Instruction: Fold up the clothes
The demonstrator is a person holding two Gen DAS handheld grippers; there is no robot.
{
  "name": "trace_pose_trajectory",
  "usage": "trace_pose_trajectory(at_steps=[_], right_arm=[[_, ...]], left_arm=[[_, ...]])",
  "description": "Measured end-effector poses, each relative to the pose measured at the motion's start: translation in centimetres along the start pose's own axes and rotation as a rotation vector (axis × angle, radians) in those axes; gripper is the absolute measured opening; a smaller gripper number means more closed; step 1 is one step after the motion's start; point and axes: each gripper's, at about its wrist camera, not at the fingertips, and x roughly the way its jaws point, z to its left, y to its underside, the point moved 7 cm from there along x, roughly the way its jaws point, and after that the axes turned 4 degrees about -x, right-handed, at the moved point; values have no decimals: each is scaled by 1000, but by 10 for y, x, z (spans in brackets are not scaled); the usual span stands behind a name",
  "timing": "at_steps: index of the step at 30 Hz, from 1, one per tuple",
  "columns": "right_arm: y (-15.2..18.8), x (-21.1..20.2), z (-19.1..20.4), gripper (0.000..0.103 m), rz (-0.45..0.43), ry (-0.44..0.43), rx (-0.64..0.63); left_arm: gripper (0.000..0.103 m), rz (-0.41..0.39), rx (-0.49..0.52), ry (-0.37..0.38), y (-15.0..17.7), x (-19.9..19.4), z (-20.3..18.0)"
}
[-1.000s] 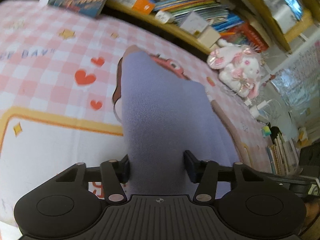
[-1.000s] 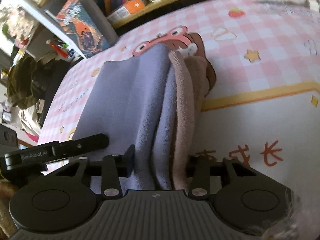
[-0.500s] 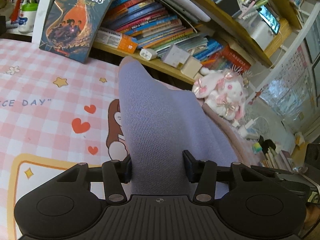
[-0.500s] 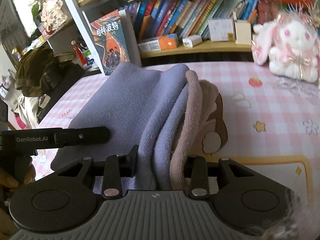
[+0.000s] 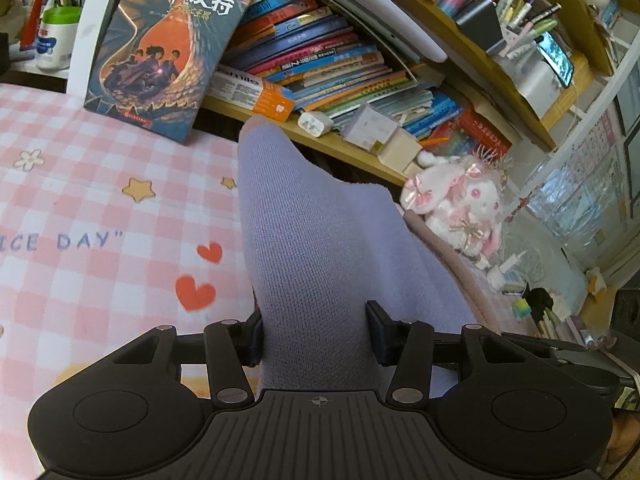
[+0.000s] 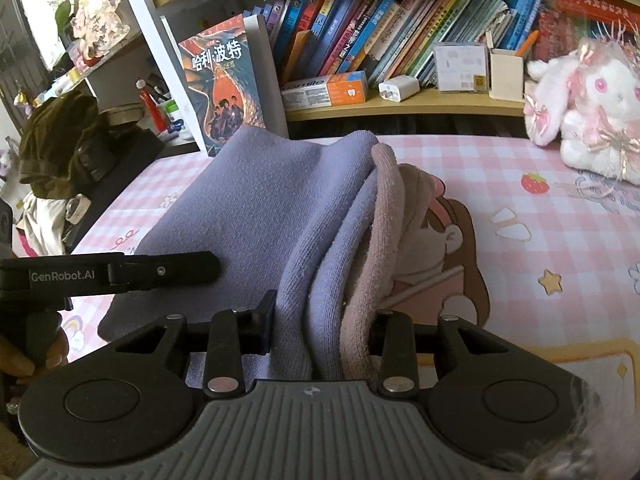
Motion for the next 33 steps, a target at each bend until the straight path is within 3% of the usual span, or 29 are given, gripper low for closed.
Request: trace_pose_trajectory(at_steps=[19,33], right_arm=[[-80,92,-25,33,-13,43,-27],[-88,132,-46,36,-5,17,-7]], left_arm=[[48,-20,-9,-22,-84,74,40],[53,-13,-14,-64,-87,109,62]])
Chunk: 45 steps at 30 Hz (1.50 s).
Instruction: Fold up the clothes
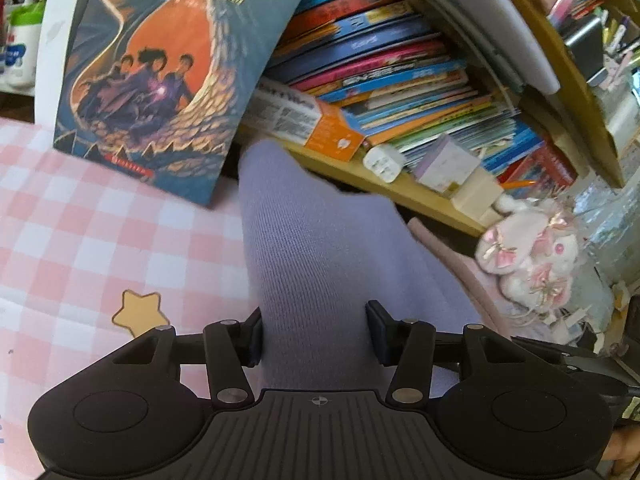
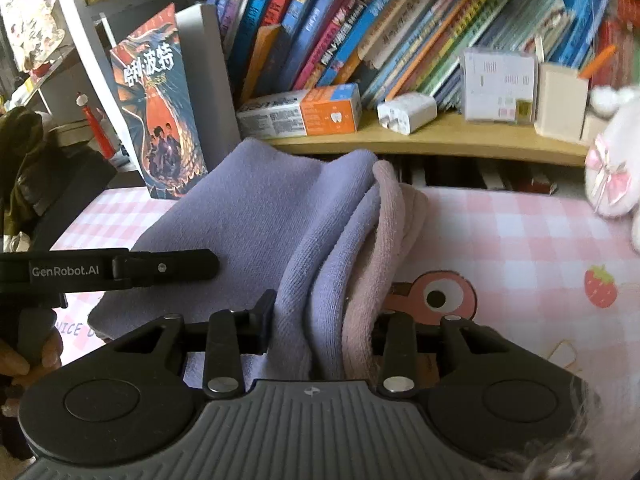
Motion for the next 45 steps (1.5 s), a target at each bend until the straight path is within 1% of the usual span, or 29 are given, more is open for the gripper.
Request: trace_pose_trajectory(at_steps=[4,6,7,8,10,13,16,19,21,23,24,27,29,31,35,40,45], right_arm=[[6,4,-7,42,0,-5,56],[8,4,-9,49,4,4,74],[8,3,-10,56,6,17,78],[9,3,-11,67,7,30,82],[8,-3,-12,75,0,57,89],[7,-14,-16,81,-12,81,114],[11,-29,-15,85,-31,109,128],[15,-46,-13,86,-54,138,131],[20,-58,-8,87,-66,156,124],[26,-68,-3,89,-79,177,112],[30,-74,0,90,-85,190,104],[41,-87,8,97,-95,222,77],[50,-94,14,101,-96,239,56],[60,-99,20,103,-91,253,30],[78,-108,28,103,-83,291,19],[98,-115,32,103,-60,299,43],[108,-123,33,103,-56,315,54]], left_arm=[[57,4,1,-23,2,3,4],[61,0,8,-47,2,2,5],[65,-4,14,-63,2,1,6],[65,-16,25,-82,2,-1,6],[67,-51,66,-125,1,-8,4],[68,-84,123,-193,1,-20,-1],[73,-103,169,-230,7,-34,-8],[78,-120,191,-248,17,-50,-14],[80,-128,198,-259,26,-59,-17],[84,-133,209,-272,34,-66,-21],[87,-132,215,-276,38,-69,-22],[96,-139,232,-311,51,-77,-27],[97,-153,246,-336,61,-82,-30],[99,-146,256,-349,70,-86,-32],[99,-131,242,-355,85,-94,-35],[99,-122,246,-351,101,-102,-38],[99,-113,235,-358,107,-106,-40]])
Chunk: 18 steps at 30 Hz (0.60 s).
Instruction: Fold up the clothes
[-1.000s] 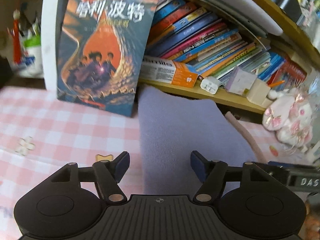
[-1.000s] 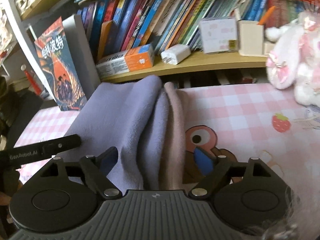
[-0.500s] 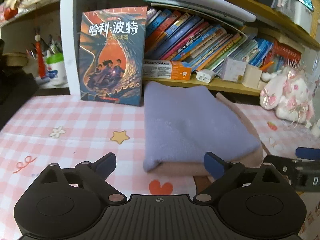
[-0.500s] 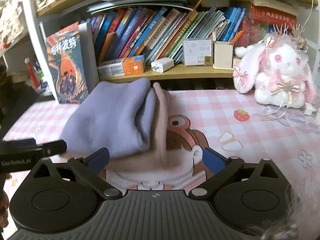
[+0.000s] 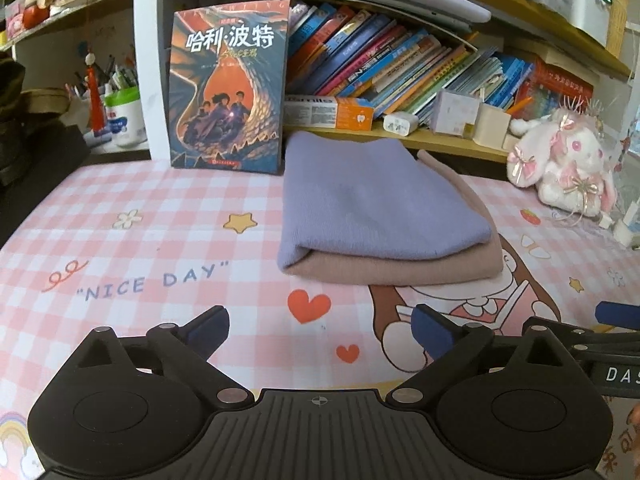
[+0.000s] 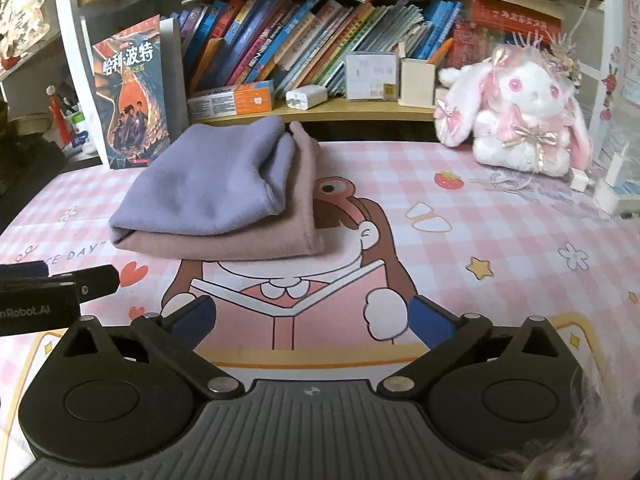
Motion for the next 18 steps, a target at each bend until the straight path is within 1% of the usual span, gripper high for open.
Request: trace_pose_trajectory(at_steps=[6,18], right_arm=[[3,-6,1,103,-5,5,-5],[1,-7,6,103,-8,-2,-17]], left_arm=[[99,8,13,-1,3,-4,-5],[100,12,3,2,2,-4,-3]])
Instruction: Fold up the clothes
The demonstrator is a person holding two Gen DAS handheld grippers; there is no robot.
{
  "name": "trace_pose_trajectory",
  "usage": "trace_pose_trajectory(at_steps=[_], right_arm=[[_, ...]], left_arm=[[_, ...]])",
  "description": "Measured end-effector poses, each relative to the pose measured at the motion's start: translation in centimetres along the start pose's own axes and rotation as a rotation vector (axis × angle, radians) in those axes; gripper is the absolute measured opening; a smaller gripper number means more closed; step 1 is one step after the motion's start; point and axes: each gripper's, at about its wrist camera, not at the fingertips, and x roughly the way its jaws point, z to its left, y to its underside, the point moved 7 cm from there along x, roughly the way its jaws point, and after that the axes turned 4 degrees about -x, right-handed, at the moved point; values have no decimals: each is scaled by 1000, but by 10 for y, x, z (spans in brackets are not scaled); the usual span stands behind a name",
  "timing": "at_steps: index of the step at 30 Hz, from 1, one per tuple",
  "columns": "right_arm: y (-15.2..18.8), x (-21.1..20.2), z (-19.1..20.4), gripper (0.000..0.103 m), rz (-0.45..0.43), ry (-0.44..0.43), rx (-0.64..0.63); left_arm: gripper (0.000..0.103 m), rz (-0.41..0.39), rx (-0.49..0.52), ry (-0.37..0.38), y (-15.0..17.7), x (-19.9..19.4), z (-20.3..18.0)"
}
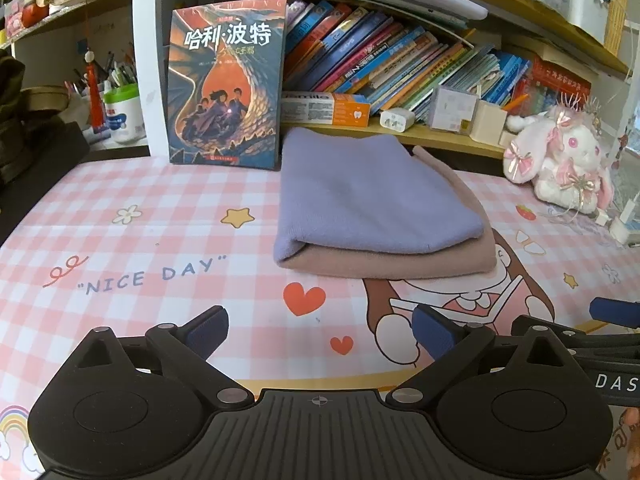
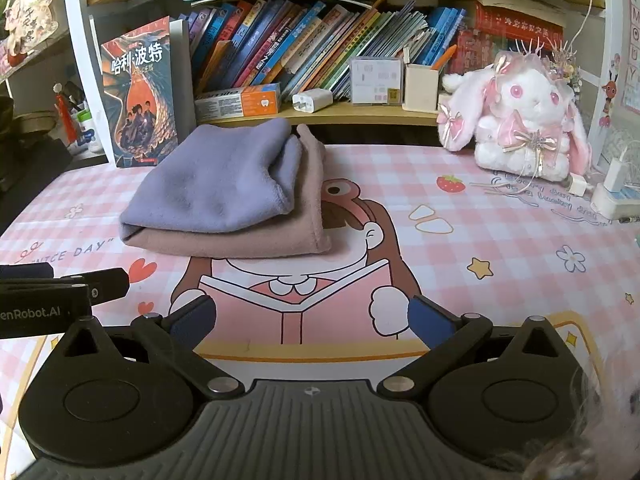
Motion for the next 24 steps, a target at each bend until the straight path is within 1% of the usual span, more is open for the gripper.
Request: trace_pose_trajectory(at_steps=[8,11,18,24], right_arm=[[0,1,-1,103,2,1,4],[1,2,-1,103,6,3,9],[3,2,-1,103,13,-2,16],[3,2,-2,103,17,-3,24]], left_arm=[[101,3,-4,6,1,1,0],[103,6,-3,-2,1,1,0],[103,-1,23,-29,3,0,-3],[103,2,18,-33,4,0,-1]])
